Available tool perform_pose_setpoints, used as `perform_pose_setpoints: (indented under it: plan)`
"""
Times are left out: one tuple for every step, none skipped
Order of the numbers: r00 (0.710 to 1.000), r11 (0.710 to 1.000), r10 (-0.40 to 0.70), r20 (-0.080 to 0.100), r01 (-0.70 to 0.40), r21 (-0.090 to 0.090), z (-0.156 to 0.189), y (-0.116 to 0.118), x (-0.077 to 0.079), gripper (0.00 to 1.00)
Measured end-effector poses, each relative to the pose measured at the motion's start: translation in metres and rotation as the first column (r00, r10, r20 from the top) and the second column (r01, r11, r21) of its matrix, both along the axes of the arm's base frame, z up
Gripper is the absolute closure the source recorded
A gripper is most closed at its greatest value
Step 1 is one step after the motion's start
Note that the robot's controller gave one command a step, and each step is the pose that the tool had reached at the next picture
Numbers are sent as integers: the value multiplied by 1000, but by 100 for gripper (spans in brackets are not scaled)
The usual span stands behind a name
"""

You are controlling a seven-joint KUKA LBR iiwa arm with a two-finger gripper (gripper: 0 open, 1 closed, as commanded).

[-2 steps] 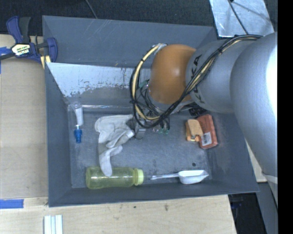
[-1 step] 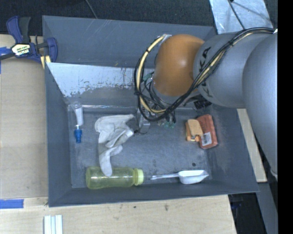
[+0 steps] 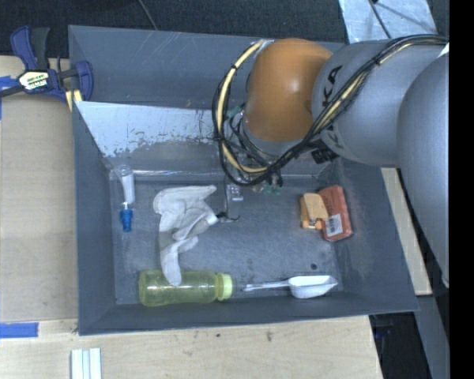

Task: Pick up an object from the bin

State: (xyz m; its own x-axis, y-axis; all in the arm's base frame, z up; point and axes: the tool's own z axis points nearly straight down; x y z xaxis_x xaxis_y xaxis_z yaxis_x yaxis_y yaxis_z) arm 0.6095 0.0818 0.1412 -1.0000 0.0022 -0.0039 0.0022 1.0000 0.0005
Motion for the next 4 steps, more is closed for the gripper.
perform_pose_setpoints:
  plan:
    - [1000, 1000, 0, 0, 0, 0, 0, 0, 0, 0]
    - [999, 999, 48, 4, -48, -2, -25, 13, -2, 0]
    - [989, 989, 150, 0, -150, -2, -52, 44, -26, 0]
    - [983, 983, 185, -2, -185, -1, -40, 78, -29, 0]
